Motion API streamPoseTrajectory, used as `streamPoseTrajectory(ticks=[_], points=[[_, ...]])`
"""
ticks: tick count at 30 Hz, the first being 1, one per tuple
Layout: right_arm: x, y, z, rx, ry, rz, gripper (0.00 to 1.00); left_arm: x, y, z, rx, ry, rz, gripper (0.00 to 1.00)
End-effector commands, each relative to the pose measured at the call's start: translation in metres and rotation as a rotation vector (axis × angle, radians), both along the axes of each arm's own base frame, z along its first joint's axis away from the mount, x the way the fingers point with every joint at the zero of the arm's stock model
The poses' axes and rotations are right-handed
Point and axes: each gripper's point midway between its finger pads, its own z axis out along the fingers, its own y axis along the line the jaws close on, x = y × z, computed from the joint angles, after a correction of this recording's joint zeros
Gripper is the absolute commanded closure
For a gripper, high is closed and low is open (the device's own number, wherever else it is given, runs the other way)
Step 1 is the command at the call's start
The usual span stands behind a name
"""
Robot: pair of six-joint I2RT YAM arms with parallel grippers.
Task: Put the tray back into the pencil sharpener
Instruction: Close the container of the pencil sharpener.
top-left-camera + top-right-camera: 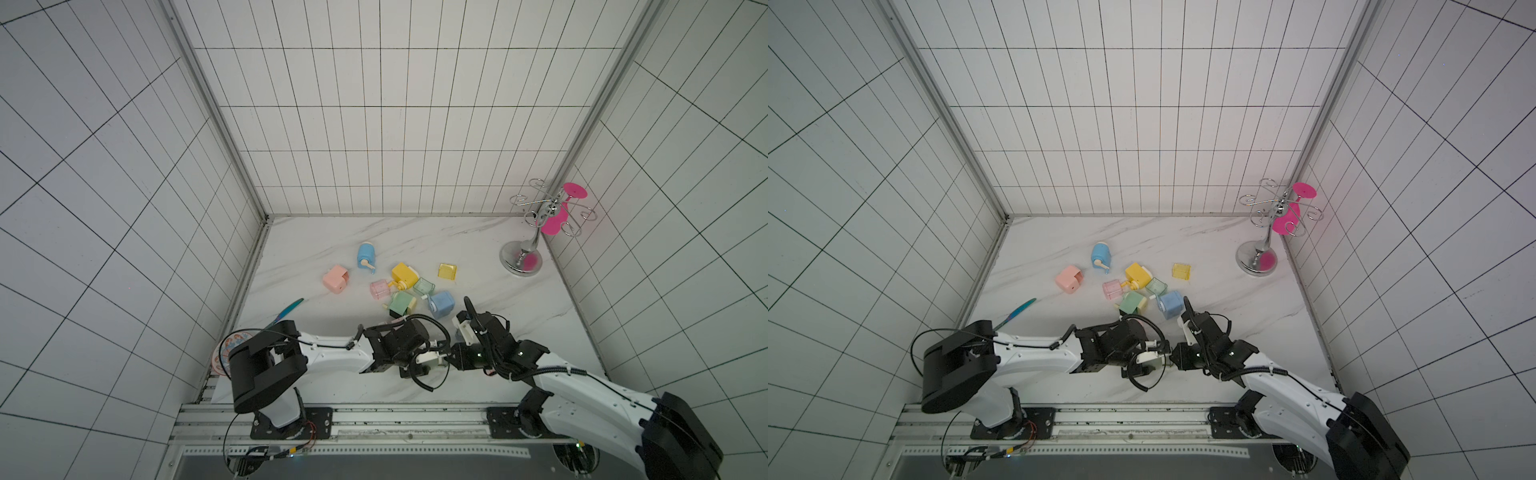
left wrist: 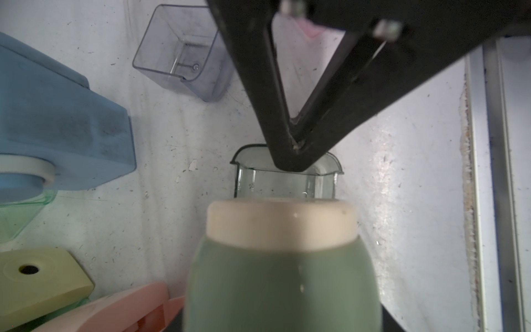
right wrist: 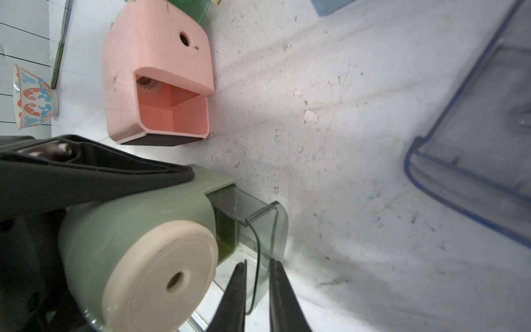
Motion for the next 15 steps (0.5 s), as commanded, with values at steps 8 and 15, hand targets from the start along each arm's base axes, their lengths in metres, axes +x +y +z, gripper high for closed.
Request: streamPoseTrajectory(ticks=[8,15], points=[[0.003,-0.003,0.014,0.135,0.005,-0.058,0.69,-0.013,0.001,0.003,-0.037,0.018,-0.046,0.88],[0.006,-0.034,0.011,0.055,-0.017,-0.189,0.79,-0.010,0.005,0.000,-0.033,0.018,-0.017,0.89]])
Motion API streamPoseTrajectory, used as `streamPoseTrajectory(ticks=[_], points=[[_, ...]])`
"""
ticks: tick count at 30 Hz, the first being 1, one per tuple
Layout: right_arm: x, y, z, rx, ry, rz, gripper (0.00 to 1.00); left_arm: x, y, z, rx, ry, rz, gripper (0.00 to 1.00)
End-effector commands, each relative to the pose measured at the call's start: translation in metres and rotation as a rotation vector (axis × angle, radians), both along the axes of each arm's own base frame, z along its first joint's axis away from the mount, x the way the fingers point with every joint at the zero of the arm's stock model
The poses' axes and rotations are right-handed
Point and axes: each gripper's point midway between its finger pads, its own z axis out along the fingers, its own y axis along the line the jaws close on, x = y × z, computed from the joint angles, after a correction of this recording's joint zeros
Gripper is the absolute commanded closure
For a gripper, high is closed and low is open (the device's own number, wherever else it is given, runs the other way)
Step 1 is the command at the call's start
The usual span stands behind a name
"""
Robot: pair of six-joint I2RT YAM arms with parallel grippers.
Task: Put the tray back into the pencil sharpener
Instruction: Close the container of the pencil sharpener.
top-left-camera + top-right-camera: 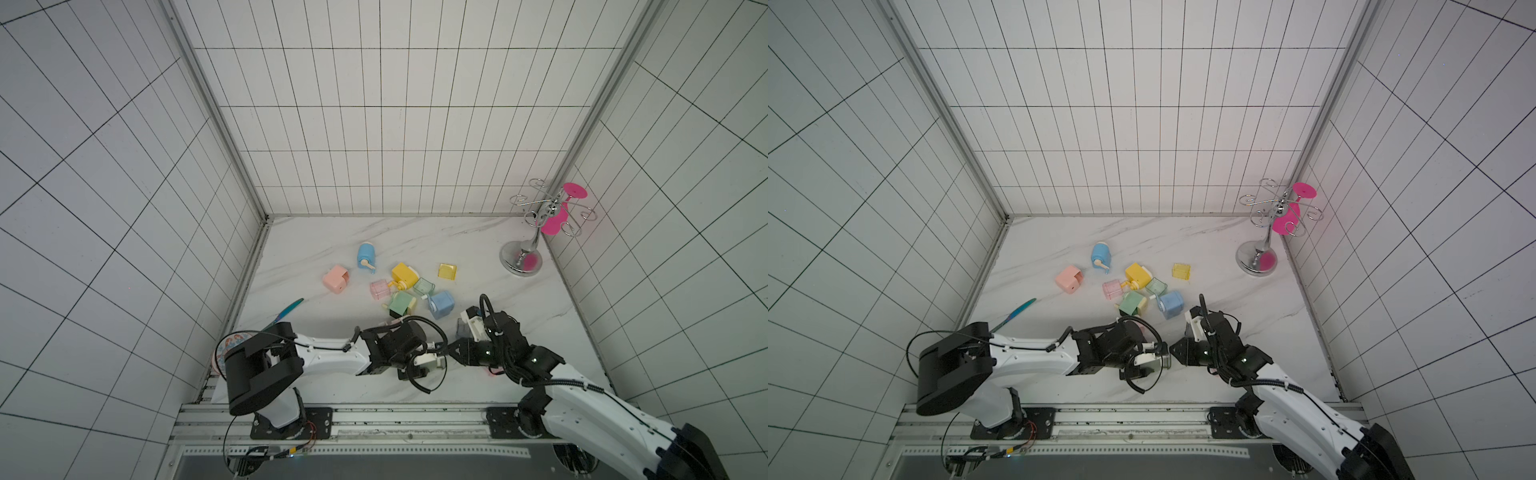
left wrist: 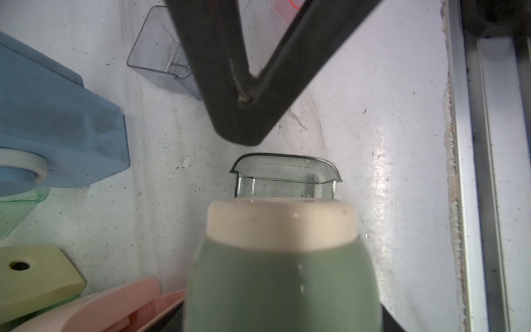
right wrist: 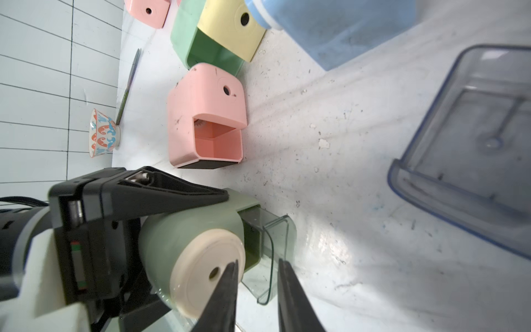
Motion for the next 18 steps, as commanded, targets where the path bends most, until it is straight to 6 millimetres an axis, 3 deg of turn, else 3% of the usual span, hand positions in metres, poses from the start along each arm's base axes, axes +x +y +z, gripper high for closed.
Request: streamPoseTrajectory(ticks=[1,6,18], points=[[-0.005,-0.024,-0.022,-0.093,0.053,-0.087,0.81,-0.004,0.001,0.001,-0.017,0.006,-0.003,0.90],[-0.006,-0.021,-0.032,-0.122,0.090,-0.055,0.86,-0.003,0.000,0.003,-0.038,0.010,0.008,0.91],[-0.003,0.022,-0.031,-0.051,0.112,0.073,0.88,-0.003,-0.006,0.012,-0.104,0.022,0.022,0.96]])
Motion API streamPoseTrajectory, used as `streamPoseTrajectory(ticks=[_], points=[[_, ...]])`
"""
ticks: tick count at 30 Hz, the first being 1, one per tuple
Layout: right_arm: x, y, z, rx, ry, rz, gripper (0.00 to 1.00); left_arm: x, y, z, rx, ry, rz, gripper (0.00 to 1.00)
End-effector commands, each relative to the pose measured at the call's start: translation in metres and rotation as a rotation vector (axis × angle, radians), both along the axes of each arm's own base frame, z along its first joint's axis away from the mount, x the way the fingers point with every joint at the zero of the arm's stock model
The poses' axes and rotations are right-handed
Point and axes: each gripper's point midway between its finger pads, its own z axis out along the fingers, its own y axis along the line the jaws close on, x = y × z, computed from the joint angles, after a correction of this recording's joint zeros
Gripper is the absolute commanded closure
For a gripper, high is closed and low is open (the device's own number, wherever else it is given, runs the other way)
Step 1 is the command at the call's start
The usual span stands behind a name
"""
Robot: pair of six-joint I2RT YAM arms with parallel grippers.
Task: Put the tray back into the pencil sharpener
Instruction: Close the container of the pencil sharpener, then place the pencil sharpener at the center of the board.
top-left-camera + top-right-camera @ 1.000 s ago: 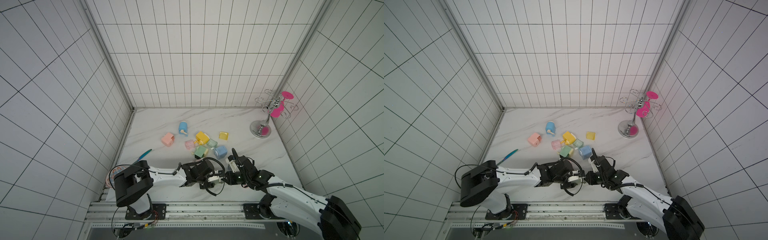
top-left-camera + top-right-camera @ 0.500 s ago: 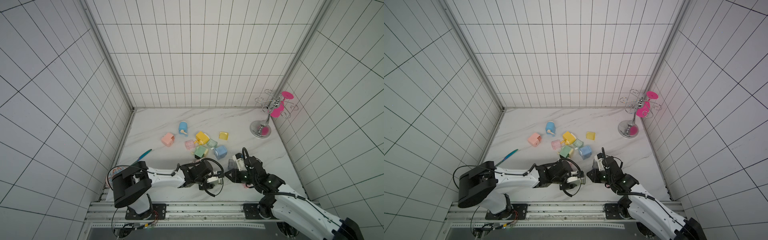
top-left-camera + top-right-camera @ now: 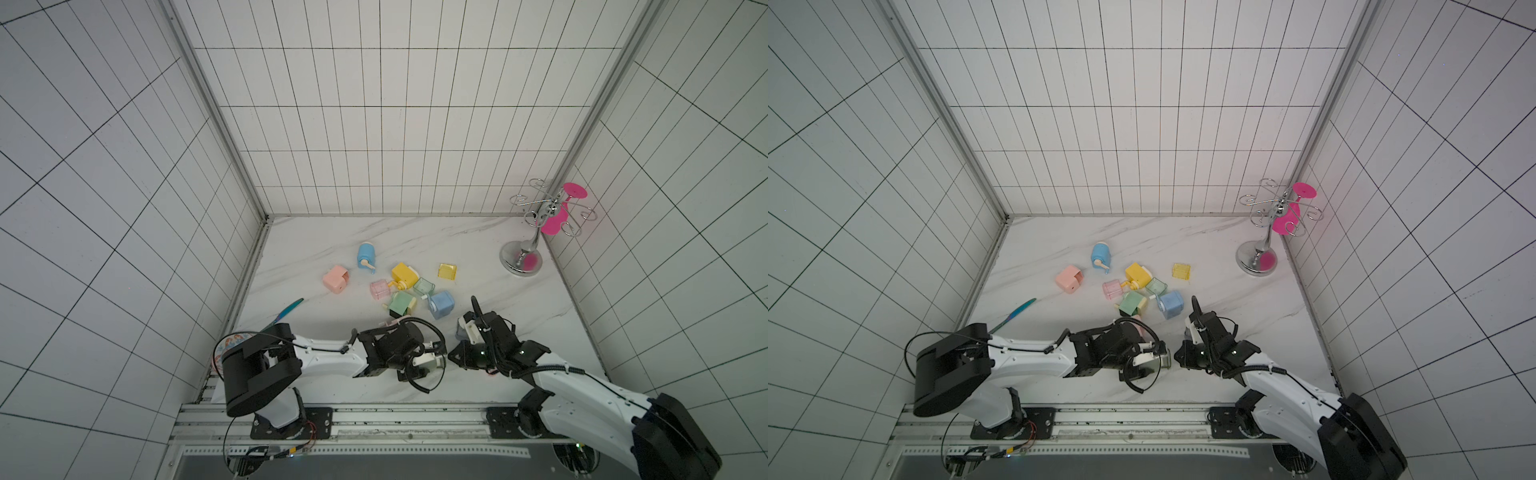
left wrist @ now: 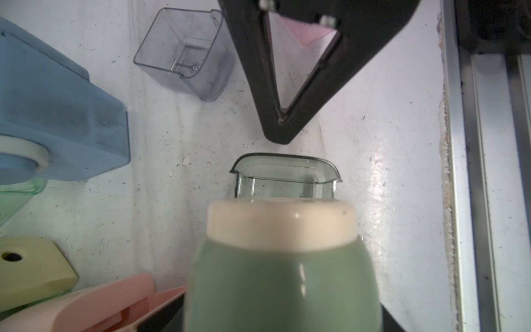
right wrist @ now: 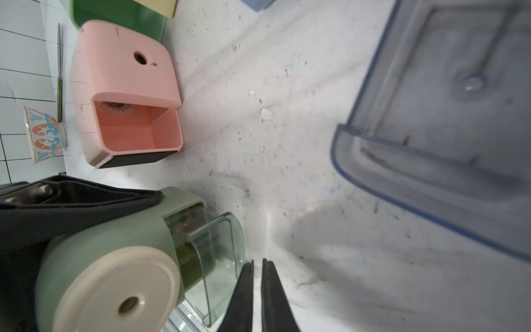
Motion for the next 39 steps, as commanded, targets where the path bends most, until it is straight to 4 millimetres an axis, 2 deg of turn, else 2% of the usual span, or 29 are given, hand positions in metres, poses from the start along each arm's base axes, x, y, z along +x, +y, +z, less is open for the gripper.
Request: streamPoseTrajectory(ticks=[1,7,15,26,39], points=[[0.004,0.022,0.014,0.064,-0.035,0.047,0.89,-0.001,-0.007,0.013,-0.069,-0.001,-0.007,0.97],[0.001,0.038,0.021,0.136,-0.033,0.066,0.89,0.000,-0.012,0.026,-0.123,-0.009,-0.001,1.00],[0.000,0.042,0.026,0.181,-0.029,0.066,0.89,-0.002,-0.017,0.037,-0.172,-0.005,-0.008,1.00],[-0.005,0.044,0.029,0.232,-0.015,0.054,0.90,0.006,-0.019,0.078,-0.371,0.025,0.056,1.00],[-0.008,0.056,0.047,0.329,-0.001,0.080,0.91,0.013,-0.027,0.093,-0.453,0.040,0.095,1.00]])
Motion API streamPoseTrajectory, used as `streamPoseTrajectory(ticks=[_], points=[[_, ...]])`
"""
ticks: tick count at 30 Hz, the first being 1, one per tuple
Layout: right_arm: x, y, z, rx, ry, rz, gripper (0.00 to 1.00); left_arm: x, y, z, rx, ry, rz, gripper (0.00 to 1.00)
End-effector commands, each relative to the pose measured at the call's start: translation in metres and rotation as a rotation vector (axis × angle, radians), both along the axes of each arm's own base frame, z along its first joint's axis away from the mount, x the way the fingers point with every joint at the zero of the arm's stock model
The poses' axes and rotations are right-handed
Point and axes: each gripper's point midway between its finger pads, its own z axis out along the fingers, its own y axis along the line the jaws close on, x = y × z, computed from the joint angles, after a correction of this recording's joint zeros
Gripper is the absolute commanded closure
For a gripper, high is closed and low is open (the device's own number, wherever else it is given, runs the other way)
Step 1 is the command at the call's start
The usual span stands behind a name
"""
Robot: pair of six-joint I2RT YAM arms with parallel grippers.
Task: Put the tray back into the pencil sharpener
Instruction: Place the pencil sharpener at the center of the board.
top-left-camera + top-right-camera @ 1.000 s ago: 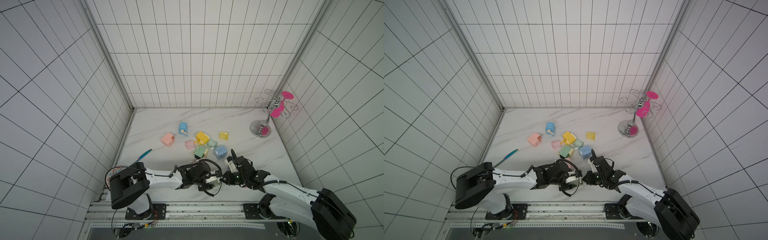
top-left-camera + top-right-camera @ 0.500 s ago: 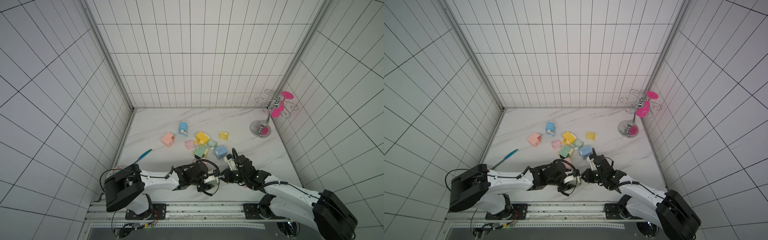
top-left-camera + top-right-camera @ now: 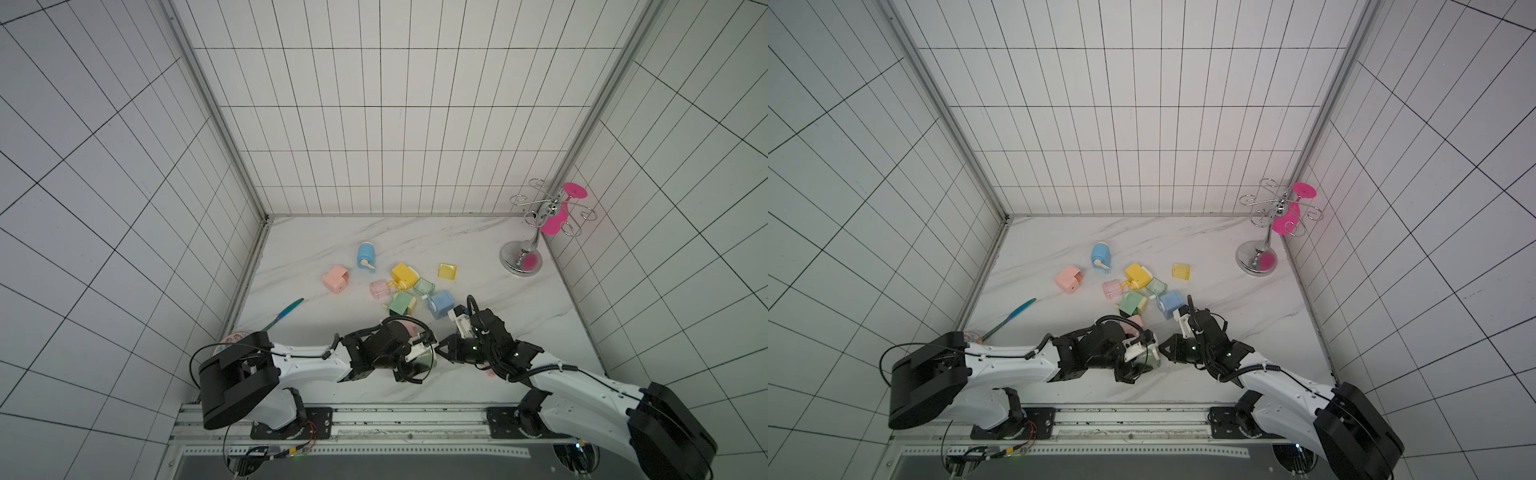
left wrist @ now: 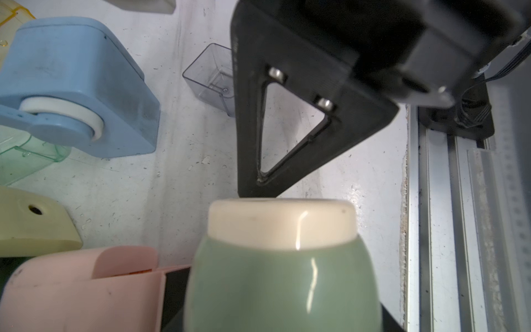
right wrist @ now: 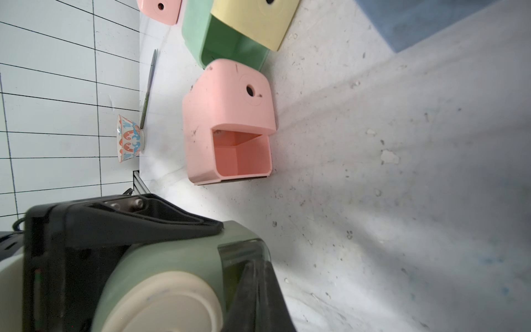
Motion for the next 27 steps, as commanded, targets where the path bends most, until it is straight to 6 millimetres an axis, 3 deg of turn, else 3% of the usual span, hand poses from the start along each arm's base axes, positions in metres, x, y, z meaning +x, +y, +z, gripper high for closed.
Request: streamPoseTrajectory(ticks=[1,6,12,17,20,24,27], points=[[-0.018,0.011,0.008,0.082,0.030,0.083,0.91,0.015,-0.033,0.066,-0.258,-0.097,0.000,1.00],[-0.003,-0.021,0.018,-0.070,-0.086,-0.030,0.83,0.021,-0.022,0.072,-0.253,-0.067,0.056,1.00],[0.010,-0.078,0.055,-0.184,-0.287,-0.251,0.83,0.033,0.005,0.089,-0.240,-0.035,0.233,1.00],[0.014,-0.102,0.066,-0.207,-0.354,-0.363,0.85,0.074,0.051,0.112,-0.238,-0.013,0.550,1.00],[0.017,-0.106,0.066,-0.225,-0.365,-0.382,0.85,0.108,0.090,0.125,-0.253,0.002,0.778,1.00],[0.019,-0.106,0.063,-0.263,-0.359,-0.367,0.84,0.141,0.130,0.138,-0.242,0.015,0.958,1.00],[0.020,-0.104,0.060,-0.282,-0.349,-0.352,0.84,0.169,0.160,0.136,-0.206,0.048,1.095,1.00]])
